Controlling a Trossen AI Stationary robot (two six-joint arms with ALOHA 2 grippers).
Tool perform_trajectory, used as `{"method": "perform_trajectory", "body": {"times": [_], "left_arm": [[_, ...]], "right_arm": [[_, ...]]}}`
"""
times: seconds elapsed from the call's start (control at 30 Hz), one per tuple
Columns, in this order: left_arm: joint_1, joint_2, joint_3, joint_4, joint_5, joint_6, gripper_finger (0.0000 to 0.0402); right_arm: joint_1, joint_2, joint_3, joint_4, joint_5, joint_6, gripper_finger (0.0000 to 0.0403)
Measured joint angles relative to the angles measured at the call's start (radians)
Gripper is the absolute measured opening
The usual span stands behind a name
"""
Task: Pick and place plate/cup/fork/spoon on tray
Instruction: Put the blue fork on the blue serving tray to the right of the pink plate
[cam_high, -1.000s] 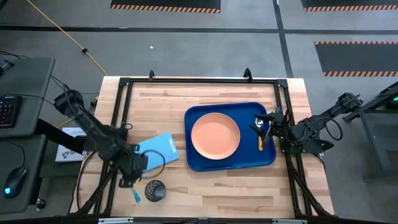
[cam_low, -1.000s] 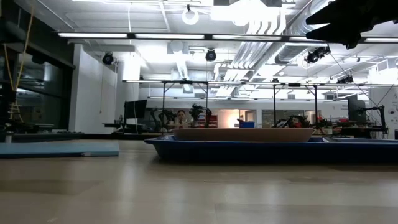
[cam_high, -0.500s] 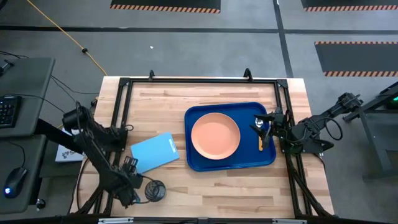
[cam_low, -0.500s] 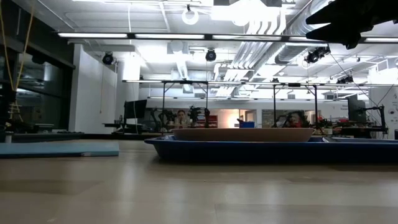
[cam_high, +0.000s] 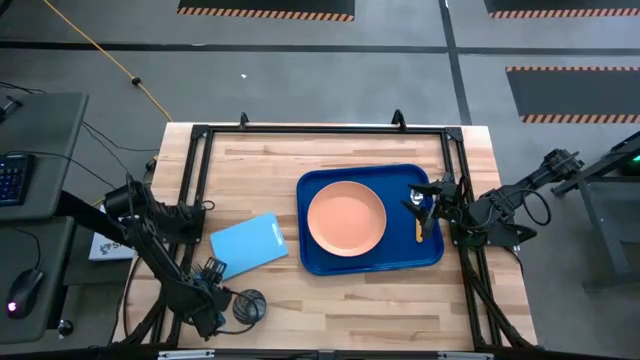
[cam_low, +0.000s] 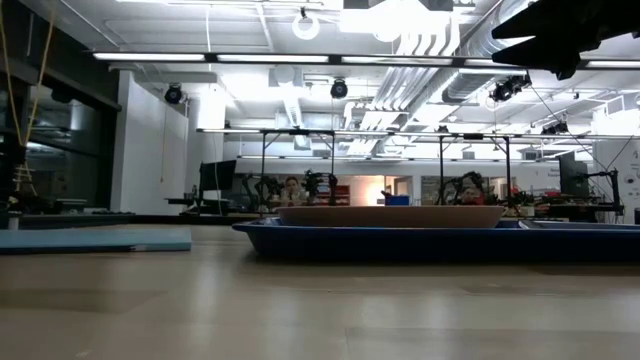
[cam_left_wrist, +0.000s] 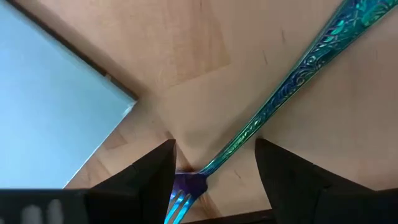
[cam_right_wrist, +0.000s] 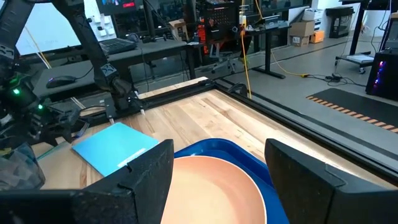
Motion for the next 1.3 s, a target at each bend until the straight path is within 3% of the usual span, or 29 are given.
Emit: {"method": "perform_trajectory", "body": {"times": [0.2,0.53,0.8,1.3], "left_arm": [[0.0,0.004,0.001,0.005,0.013,0.005,0.0183],[0.006,0.005,0.0,0.004,0.006,0.022,0.0014],[0.039,-0.026,0.006,-0.003,0.027,0.0,0.0008],[0.091,-0.259,0.032,-0.034,0.073,-0.163,0.0]], "right_arm": [[0.0,0.0,0.0,0.0,0.0,0.0,0.0245],[0.0,0.0,0.0,0.0,0.0,0.0,0.0245],[0.0,0.0,0.0,0.0,0.002,0.01,0.0245],[-0.001,0.001,0.0,-0.004,0.002,0.011,0.0245]]}}
